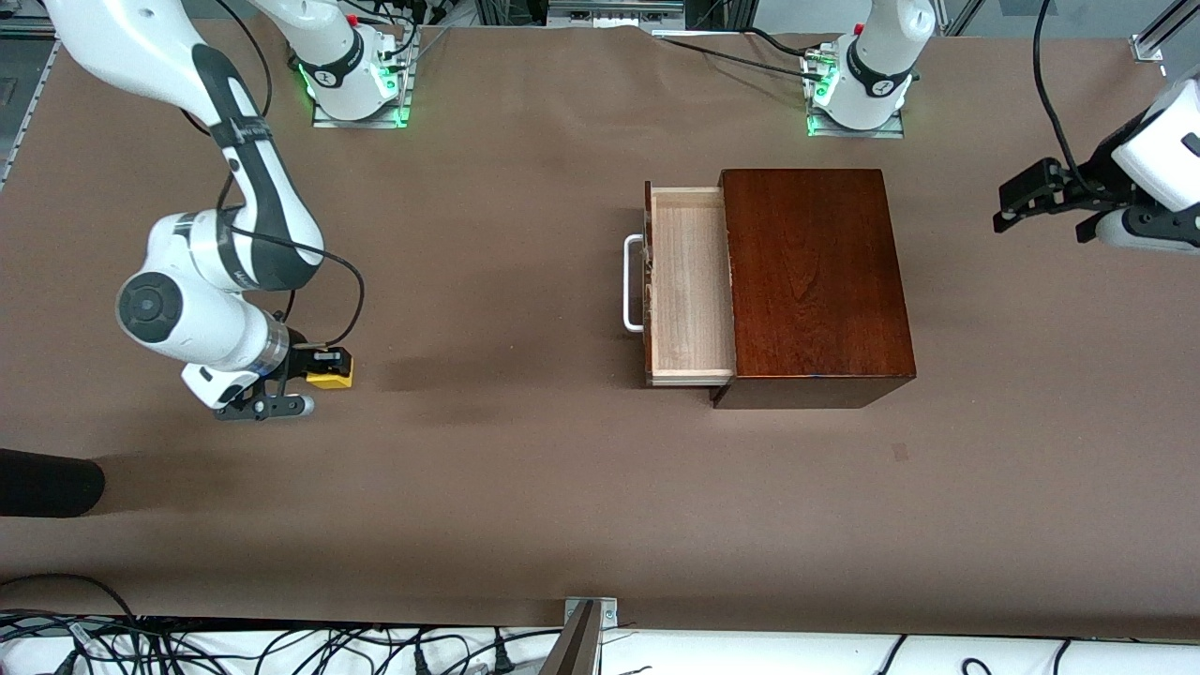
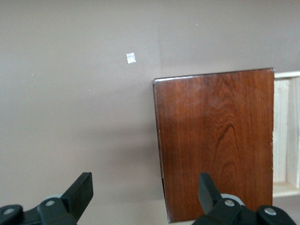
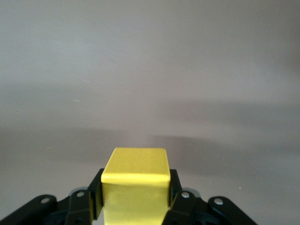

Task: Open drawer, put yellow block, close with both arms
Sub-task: 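Carry the yellow cube with the right gripper over the open drawer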

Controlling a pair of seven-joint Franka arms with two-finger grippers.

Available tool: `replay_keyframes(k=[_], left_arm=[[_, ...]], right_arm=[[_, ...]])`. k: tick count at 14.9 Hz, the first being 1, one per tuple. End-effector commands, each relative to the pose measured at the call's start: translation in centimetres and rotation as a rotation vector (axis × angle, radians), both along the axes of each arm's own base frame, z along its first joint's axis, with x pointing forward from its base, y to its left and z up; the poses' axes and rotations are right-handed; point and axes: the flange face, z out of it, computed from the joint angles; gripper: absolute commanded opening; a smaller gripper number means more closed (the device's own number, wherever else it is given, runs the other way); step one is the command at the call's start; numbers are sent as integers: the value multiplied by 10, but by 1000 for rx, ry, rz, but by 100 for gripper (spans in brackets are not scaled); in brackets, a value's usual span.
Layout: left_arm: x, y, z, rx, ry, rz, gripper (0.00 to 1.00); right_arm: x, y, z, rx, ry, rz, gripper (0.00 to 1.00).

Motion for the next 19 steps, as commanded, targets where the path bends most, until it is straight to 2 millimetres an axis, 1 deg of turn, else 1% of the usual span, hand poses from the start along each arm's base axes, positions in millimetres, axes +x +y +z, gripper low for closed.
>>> replay_keyframes(k=[1, 2, 4, 5, 6, 7, 8, 9, 11, 14, 17, 19], left_arm=[[-5, 12, -18, 7, 3, 23, 100], [-6, 12, -20, 7, 8, 20, 100], [-8, 15, -18, 9, 2, 27, 100], [-11, 20, -19, 10, 5, 35, 100], [-10, 19, -19, 33, -3, 26, 100], [-10, 17, -20, 50, -6, 18, 100], [-10, 8, -19, 54, -8, 2, 100], [-10, 4, -18, 64, -4, -9, 100], [-10, 4, -19, 71, 1, -13, 100], [-8, -1, -17, 71, -4, -17, 100], [-9, -1, -17, 72, 5, -9, 100], [-10, 0, -18, 73, 9, -5, 100]], right_arm=[[8, 44, 51, 9, 2, 117, 0], [7, 64, 64, 13, -5, 147, 0], [5, 95, 94, 23, -41, 207, 0], [0, 119, 103, 31, -54, 267, 0], [-7, 146, 113, 40, -72, 329, 0], [-20, 181, 117, 34, -78, 390, 0], [-30, 207, 117, 15, -90, 444, 0], [-38, 228, 120, -6, -107, 501, 0], [-73, 288, 120, -47, -122, 648, 0], [-111, 347, 130, -45, -153, 752, 0], [-149, 418, 137, -20, -198, 860, 0], [-169, 458, 138, -27, -243, 937, 0]])
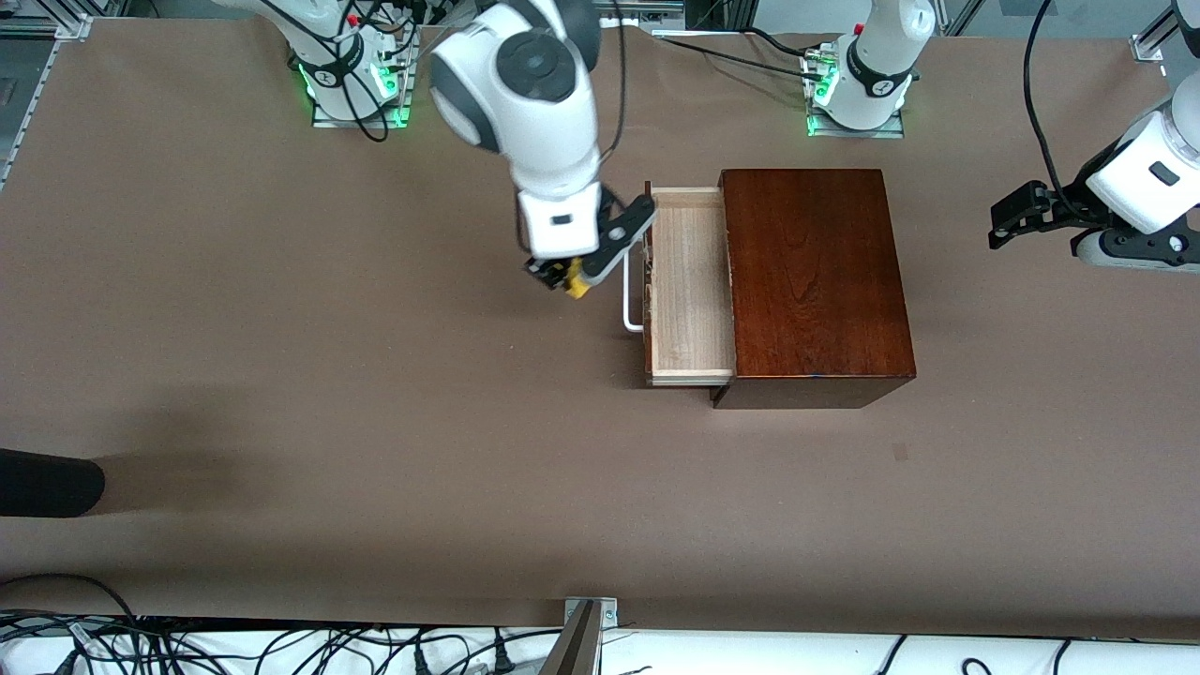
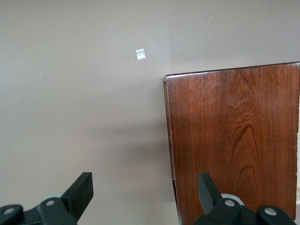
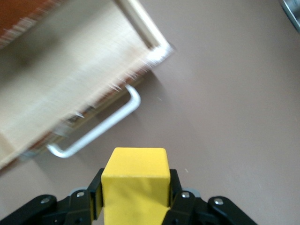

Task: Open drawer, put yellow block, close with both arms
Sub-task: 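Carry the yellow cube with the right gripper over the open drawer, then lower the cube into the drawer and open the right gripper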

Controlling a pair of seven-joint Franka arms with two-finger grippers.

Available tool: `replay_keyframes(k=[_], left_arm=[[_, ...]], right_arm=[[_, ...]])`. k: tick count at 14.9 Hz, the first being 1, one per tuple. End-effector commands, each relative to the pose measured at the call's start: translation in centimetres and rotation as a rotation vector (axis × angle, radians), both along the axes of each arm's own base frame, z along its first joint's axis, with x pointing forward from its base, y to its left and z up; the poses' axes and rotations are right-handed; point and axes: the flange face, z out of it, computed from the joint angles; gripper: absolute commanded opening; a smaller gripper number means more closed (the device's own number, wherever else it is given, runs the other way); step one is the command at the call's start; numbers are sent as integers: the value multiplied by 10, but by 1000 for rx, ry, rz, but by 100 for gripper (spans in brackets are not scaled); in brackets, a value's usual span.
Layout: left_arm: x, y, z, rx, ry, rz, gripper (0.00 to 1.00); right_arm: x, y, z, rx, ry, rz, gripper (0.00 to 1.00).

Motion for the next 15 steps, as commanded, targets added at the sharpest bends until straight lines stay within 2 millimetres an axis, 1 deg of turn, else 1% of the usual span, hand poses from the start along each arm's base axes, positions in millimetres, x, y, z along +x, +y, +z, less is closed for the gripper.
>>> replay_keyframes(k=[1, 3, 5, 7, 8, 10, 12, 14, 15], left_arm=[[-6, 3, 3, 22, -1, 11, 100], [-6, 3, 3, 22, -1, 11, 100], [-8, 2, 4, 22, 9, 8, 100], [-7, 1, 6, 22, 6, 7, 100], [-7, 1, 6, 22, 6, 7, 100], [-7, 0, 6, 22, 6, 5, 100], [-7, 0, 6, 22, 6, 5, 100], [-7, 0, 5, 22, 7, 5, 100], [-7, 0, 5, 22, 7, 5, 100]], right_arm=[[-17, 54, 4, -10, -74, 122, 0], [-30, 69, 1, -22, -97, 176, 0], [-35, 73, 0, -33, -96, 227, 0], [-49, 82, -2, -39, -89, 259, 0], [-60, 91, -8, -47, -85, 289, 0], [-75, 103, -19, -60, -75, 347, 0], [-94, 118, -31, -70, -69, 388, 0], [-103, 125, -34, -69, -68, 412, 0], [-105, 127, -40, -75, -64, 434, 0]])
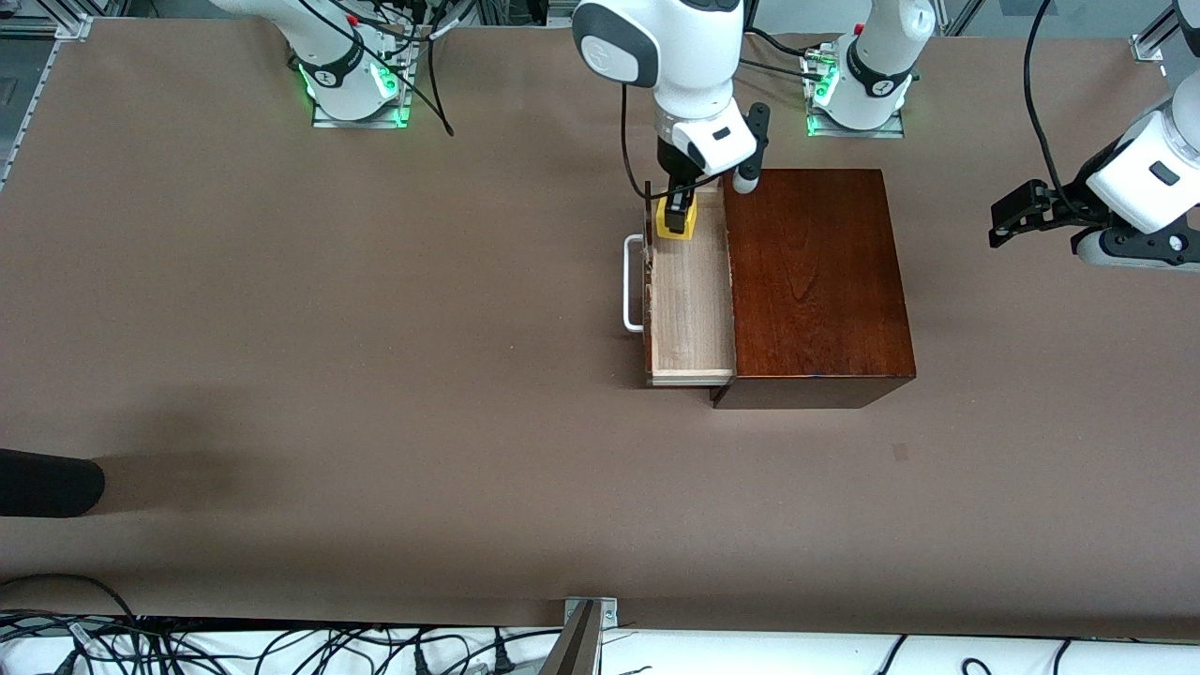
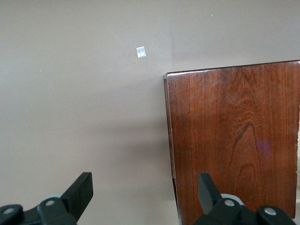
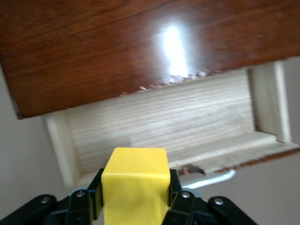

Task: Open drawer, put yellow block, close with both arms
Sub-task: 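Lower the cube into the drawer and open the right gripper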

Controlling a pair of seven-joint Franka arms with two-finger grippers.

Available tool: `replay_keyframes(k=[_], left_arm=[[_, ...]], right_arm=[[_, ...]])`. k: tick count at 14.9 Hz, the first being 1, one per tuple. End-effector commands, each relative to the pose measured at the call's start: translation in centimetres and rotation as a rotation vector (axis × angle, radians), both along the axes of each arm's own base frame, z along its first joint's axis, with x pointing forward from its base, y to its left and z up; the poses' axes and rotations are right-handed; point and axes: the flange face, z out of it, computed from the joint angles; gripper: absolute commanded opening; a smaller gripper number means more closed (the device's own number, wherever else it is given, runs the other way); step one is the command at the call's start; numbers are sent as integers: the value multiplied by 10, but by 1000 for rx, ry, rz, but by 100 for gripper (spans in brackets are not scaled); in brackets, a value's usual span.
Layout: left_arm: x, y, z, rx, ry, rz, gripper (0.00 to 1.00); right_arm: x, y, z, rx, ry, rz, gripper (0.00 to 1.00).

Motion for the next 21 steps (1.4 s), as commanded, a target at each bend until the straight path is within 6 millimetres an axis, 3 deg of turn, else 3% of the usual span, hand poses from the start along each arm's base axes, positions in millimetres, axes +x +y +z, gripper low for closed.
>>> replay_keyframes(k=[1, 7, 12, 17, 21], left_arm=[[-6, -1, 6, 22, -2, 2, 100], [-5, -1, 4, 22, -2, 2, 100], [-5, 0, 5, 22, -4, 4, 100], [-5, 0, 5, 22, -4, 4, 100], [-5, -1, 5, 21, -4, 2, 100]], right_arm=[[-1, 8, -5, -14, -13, 66, 0], [10, 14, -58, -23, 6, 106, 0], [13, 15, -72, -14, 17, 125, 0], [15, 15, -99, -43, 28, 127, 0], [18, 13, -102, -53, 29, 124, 0]])
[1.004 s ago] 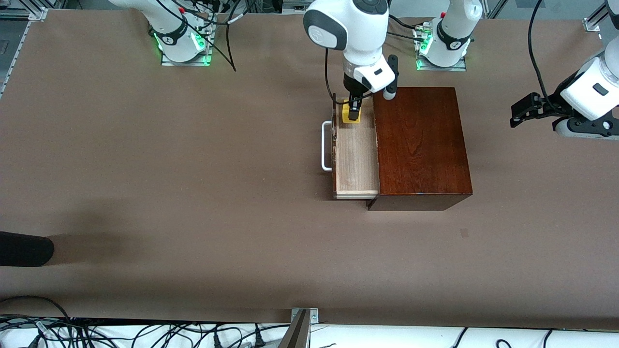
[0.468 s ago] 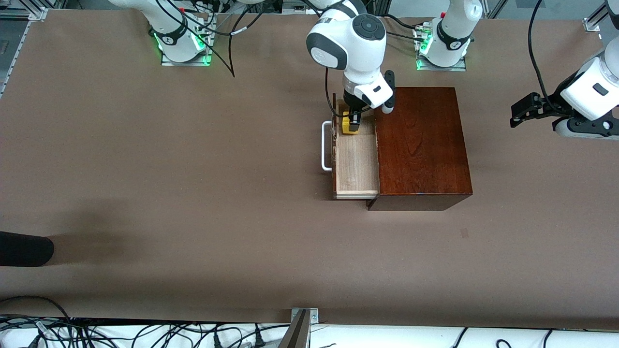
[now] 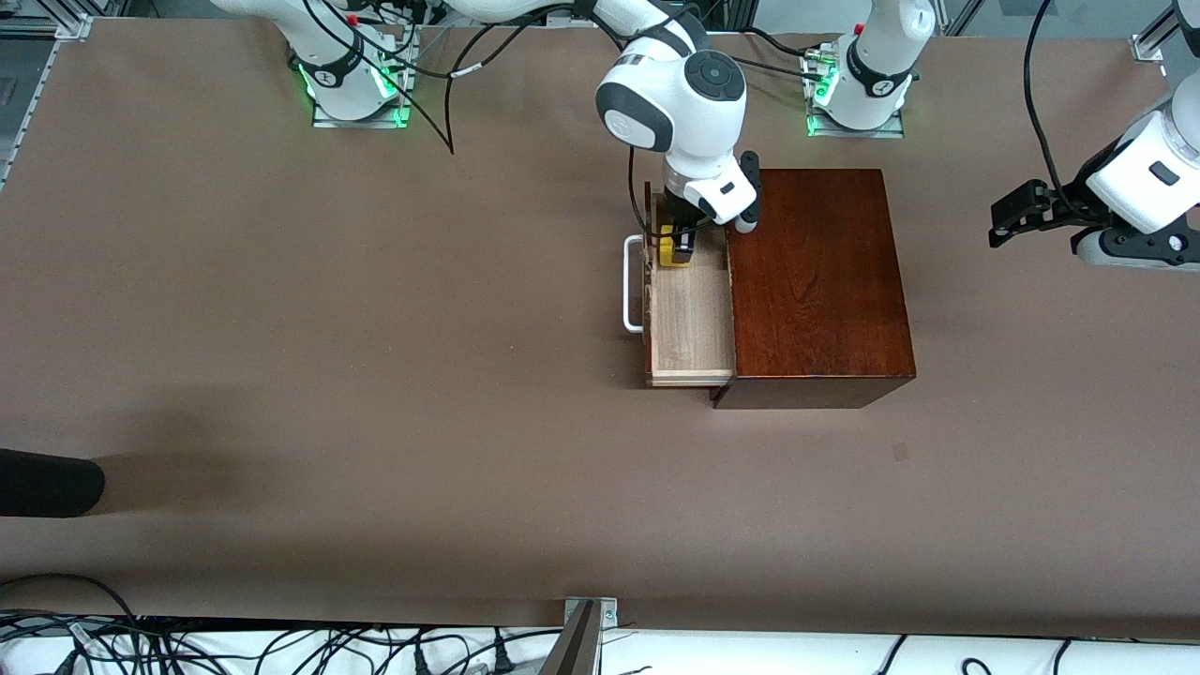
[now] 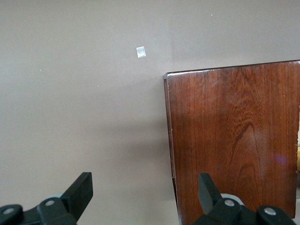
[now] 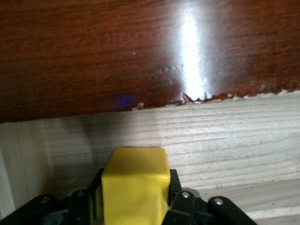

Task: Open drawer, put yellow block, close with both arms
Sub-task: 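Lower the cube into the drawer and open the right gripper, then lift the right gripper away while the left gripper reaches the drawer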

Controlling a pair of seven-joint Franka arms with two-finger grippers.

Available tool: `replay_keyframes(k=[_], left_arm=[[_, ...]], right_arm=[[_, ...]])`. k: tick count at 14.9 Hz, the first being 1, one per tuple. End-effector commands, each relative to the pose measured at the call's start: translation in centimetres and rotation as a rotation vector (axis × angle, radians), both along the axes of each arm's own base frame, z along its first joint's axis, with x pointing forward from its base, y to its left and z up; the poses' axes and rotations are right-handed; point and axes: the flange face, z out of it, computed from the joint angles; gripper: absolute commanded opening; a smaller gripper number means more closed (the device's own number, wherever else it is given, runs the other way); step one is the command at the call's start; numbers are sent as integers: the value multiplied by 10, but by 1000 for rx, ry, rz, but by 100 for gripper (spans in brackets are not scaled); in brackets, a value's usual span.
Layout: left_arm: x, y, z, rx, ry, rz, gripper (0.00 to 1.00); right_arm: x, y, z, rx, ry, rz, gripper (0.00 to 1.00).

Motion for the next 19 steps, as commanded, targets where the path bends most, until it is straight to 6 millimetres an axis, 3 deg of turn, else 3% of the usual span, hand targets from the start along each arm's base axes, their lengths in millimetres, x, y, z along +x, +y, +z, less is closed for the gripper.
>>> replay_keyframes(k=[1, 4, 5, 6, 7, 11, 13, 16, 19], left_arm=[[-5, -1, 5, 21, -4, 2, 100], [-5, 0, 6, 21, -5, 2, 100], [-5, -1, 6, 20, -5, 1, 100], [-5, 0, 6, 20, -5, 1, 100], [-5, 1, 6, 20, -5, 2, 100], [-3, 1, 6, 19, -6, -2, 100], [-3, -1, 5, 19, -2, -10, 100], [-3, -2, 5, 15, 6, -9, 100], [-9, -11, 2, -2, 56, -22, 100]], right_arm=[[6, 1, 0, 0, 1, 11, 0], [6, 1, -2, 5, 0, 7, 4], [5, 2, 0, 10, 0, 1, 17], [7, 1, 1, 11, -1, -5, 70], [11, -1, 5, 17, 1, -13, 100], [20, -9, 36, 49, 6, -42, 100], [33, -23, 73, 83, -1, -74, 100], [65, -63, 140, 125, -37, -137, 100], [104, -119, 190, 134, -54, -228, 100]])
